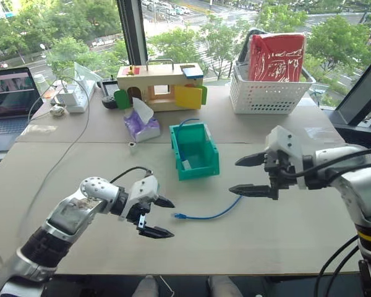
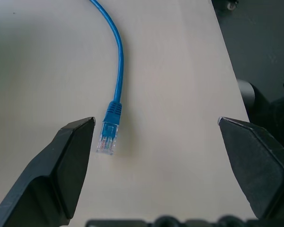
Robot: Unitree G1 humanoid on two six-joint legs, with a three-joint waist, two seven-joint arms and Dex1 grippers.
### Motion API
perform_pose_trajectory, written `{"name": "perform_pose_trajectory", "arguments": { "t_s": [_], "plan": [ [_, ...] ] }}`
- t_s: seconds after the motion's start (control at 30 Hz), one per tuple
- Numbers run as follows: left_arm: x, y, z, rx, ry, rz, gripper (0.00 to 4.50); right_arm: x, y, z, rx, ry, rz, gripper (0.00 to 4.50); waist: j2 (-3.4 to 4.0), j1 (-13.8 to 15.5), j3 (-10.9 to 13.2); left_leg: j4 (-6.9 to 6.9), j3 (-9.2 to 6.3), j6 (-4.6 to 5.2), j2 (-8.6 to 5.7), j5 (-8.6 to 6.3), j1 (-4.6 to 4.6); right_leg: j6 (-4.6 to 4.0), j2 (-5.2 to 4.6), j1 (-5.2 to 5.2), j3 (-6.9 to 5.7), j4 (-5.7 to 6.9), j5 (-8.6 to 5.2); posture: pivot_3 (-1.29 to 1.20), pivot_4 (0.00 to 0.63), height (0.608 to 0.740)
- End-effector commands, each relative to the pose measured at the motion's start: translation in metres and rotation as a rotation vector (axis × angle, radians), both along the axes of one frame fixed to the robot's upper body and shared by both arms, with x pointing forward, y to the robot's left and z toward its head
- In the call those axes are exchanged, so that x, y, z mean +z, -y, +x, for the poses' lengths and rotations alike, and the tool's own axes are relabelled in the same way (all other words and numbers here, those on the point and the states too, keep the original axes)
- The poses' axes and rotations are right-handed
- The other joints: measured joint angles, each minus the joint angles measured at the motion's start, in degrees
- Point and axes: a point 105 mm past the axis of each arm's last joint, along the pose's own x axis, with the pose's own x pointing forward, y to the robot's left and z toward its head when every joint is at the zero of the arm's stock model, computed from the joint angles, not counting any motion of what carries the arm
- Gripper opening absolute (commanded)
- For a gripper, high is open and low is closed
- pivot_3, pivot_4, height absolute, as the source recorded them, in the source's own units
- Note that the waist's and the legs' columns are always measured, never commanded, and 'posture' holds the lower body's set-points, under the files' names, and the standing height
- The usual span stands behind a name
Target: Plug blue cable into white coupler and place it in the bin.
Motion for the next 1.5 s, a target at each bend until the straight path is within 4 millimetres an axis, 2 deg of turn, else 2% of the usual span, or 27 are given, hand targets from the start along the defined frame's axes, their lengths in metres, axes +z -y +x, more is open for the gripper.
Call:
{"name": "perform_pose_trajectory", "arguments": {
  "t_s": [0.03, 0.17, 0.37, 0.47, 0.57, 0.6, 0.63, 0.8, 0.93, 1.07, 1.13, 1.17, 1.23, 1.3, 1.5],
  "plan": [
    [-0.019, 0.008, 0.005, -0.117, 0.053, 0.053, 4.50, 0.003, 0.009, -0.012, -0.078, 0.029, 0.010, 4.42, -0.01, 0.3, 0.0, 0.01, 0.00, 0.00, -0.01, 0.00, -0.02, 0.03, 0.00, 0.03, 0.00, -0.03, -0.02, 0.00, 0.150, 0.740],
    [-0.028, 0.007, 0.013, -0.145, 0.064, 0.076, 4.50, -0.003, 0.022, -0.020, -0.164, 0.012, 0.012, 4.42, -0.02, 0.5, 0.0, 0.09, -0.01, 0.00, -0.04, 0.00, -0.20, -0.02, -0.04, -0.04, 0.00, -0.05, 0.02, 0.00, 0.150, 0.740],
    [-0.040, 0.005, 0.024, -0.092, 0.042, 0.089, 4.50, -0.007, 0.035, -0.027, -0.236, -0.001, 0.010, 4.42, -0.01, 0.8, 0.0, 0.15, -0.01, 0.00, -0.04, 0.00, -0.06, 0.06, -0.05, 0.09, 0.00, -0.04, -0.03, 0.00, 0.150, 0.740],
    [-0.042, 0.005, 0.025, -0.076, 0.016, 0.084, 3.79, -0.007, 0.036, -0.027, -0.244, 0.001, 0.008, 4.50, -0.01, 0.9, 0.0, 0.23, -0.01, 0.01, -0.04, 0.00, -0.01, 0.38, -0.04, 0.16, 0.00, -0.03, -0.21, 0.00, 0.150, 0.740],
    [-0.044, 0.003, 0.025, -0.071, 0.009, 0.094, 2.59, -0.007, 0.038, -0.026, -0.248, 0.003, 0.000, 4.50, -0.02, 0.8, 0.0, 0.25, -0.01, 0.01, -0.02, 0.00, -0.02, 0.40, -0.03, 0.16, 0.00, -0.03, -0.22, 0.00, 0.150, 0.740],
    [-0.045, 0.002, 0.026, -0.068, 0.009, 0.096, 2.32, -0.007, 0.038, -0.026, -0.248, 0.003, 0.000, 4.50, -0.02, 0.7, 0.0, 0.24, -0.01, 0.01, -0.02, 0.00, -0.02, 0.39, -0.03, 0.16, 0.00, -0.03, -0.22, 0.00, 0.150, 0.740],
    [-0.045, 0.002, 0.026, -0.066, 0.011, 0.100, 1.83, -0.006, 0.039, -0.026, -0.249, 0.003, -0.002, 4.50, -0.01, 0.6, 0.0, 0.23, -0.01, 0.01, -0.02, 0.00, -0.01, 0.39, -0.02, 0.15, 0.00, -0.02, -0.21, 0.00, 0.150, 0.740],
    [-0.039, 0.004, 0.025, -0.064, -0.004, 0.069, 0.11, -0.013, 0.043, -0.028, -0.254, -0.028, -0.011, 4.50, -0.02, 0.3, 0.0, 0.18, -0.01, 0.02, -0.02, 0.00, -0.03, 0.35, -0.03, 0.15, 0.00, -0.03, -0.20, 0.00, 0.150, 0.740],
    [-0.002, 0.034, 0.038, -0.030, 0.058, -0.112, 0.08, -0.018, 0.036, -0.058, -0.191, -0.184, 0.077, 4.50, -0.03, 0.6, 0.0, 0.19, -0.01, 0.02, -0.03, 0.00, -0.06, 0.35, -0.03, 0.14, 0.00, -0.03, -0.19, 0.00, 0.150, 0.740],
    [0.034, 0.061, 0.035, -0.059, 0.060, -0.284, 0.08, -0.009, 0.039, -0.075, -0.199, -0.220, 0.121, 4.50, -0.07, 1.5, 0.0, 0.31, -0.03, 0.02, -0.06, -0.01, -0.25, 0.24, -0.05, 0.10, -0.01, -0.04, -0.10, 0.00, 0.150, 0.740],
    [0.066, 0.087, 0.036, -0.070, 0.115, -0.430, 0.08, -0.005, 0.034, -0.092, -0.148, -0.271, 0.197, 4.50, -0.09, 1.7, 0.0, 0.33, -0.03, 0.02, -0.07, -0.01, -0.26, 0.11, -0.06, 0.11, -0.01, -0.05, 0.00, 0.00, 0.150, 0.740],
    [0.081, 0.100, 0.042, -0.033, 0.174, -0.495, 0.08, -0.003, 0.032, -0.093, -0.155, -0.257, 0.243, 4.50, -0.11, 1.9, 0.0, 0.34, -0.03, 0.02, -0.08, 0.00, -0.24, 0.10, -0.07, 0.14, -0.02, -0.05, 0.01, 0.00, 0.150, 0.740],
    [0.098, 0.116, 0.051, 0.025, 0.260, -0.573, 0.08, 0.001, 0.032, -0.087, -0.208, -0.225, 0.333, 4.50, -0.24, 2.1, 0.0, 0.36, -0.04, 0.02, -0.05, -0.01, -0.22, 0.08, -0.07, 0.24, -0.10, -0.09, 0.02, 0.00, 0.150, 0.740],
    [0.106, 0.127, 0.053, 0.040, 0.333, -0.604, 0.08, 0.003, 0.033, -0.075, -0.285, -0.202, 0.439, 4.50, -0.24, 1.7, 0.0, 0.40, -0.04, 0.03, -0.07, -0.01, -0.17, 0.08, -0.08, 0.34, -0.11, -0.14, 0.02, 0.00, 0.150, 0.740],
    [0.102, 0.144, 0.043, -0.013, 0.400, -0.602, 0.08, 0.012, 0.029, -0.045, -0.492, -0.235, 0.750, 4.50, -0.21, 0.7, 0.0, 0.27, -0.02, 0.12, -0.06, 0.01, 0.11, 0.17, -0.04, 0.50, -0.04, -0.09, -0.05, 0.00, 0.150, 0.740]
  ]
}}
